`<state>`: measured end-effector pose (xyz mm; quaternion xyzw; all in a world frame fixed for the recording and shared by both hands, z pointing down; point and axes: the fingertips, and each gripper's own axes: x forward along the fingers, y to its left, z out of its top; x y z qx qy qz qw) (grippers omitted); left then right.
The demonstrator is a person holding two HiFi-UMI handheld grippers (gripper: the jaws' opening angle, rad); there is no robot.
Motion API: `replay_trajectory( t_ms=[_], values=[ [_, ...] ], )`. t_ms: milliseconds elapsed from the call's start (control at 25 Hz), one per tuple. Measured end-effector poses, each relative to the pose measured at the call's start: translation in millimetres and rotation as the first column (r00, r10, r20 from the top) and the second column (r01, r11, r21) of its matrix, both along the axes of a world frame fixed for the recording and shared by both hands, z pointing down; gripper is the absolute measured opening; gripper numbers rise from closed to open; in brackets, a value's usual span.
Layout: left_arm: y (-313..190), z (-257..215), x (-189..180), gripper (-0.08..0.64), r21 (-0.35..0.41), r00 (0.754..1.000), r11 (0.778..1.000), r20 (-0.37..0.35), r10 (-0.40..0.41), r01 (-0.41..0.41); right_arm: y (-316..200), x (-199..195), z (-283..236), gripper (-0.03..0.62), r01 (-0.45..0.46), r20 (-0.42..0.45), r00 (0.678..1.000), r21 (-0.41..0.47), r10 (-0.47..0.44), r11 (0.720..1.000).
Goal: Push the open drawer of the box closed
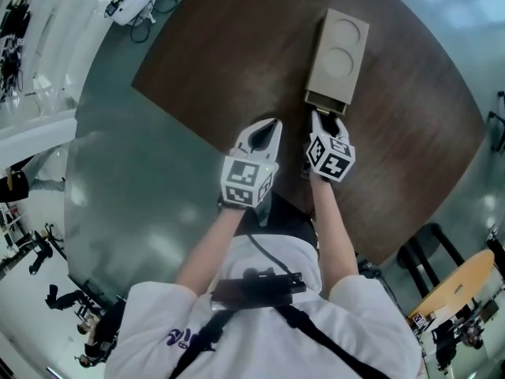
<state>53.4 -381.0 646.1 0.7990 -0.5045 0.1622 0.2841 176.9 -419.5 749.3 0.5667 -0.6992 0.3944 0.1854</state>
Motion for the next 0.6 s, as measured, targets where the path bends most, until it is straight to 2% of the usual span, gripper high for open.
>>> replay_trajectory(
  t_ms=[400,600],
  values=[
    [2,7,21,0.009,0.000,0.999,0.999,-0.001,0.041,-0.041,-29,3,2,0.181,-0.046,0.018,0.999,0.029,0.045,0.999],
    [12,3,21,0.009,0.002,0.998,0.998,0.000,0.059,-0.059,-35,5,3,0.181,-0.055,-0.020,0.998,0.038,0.056,0.998]
  ],
)
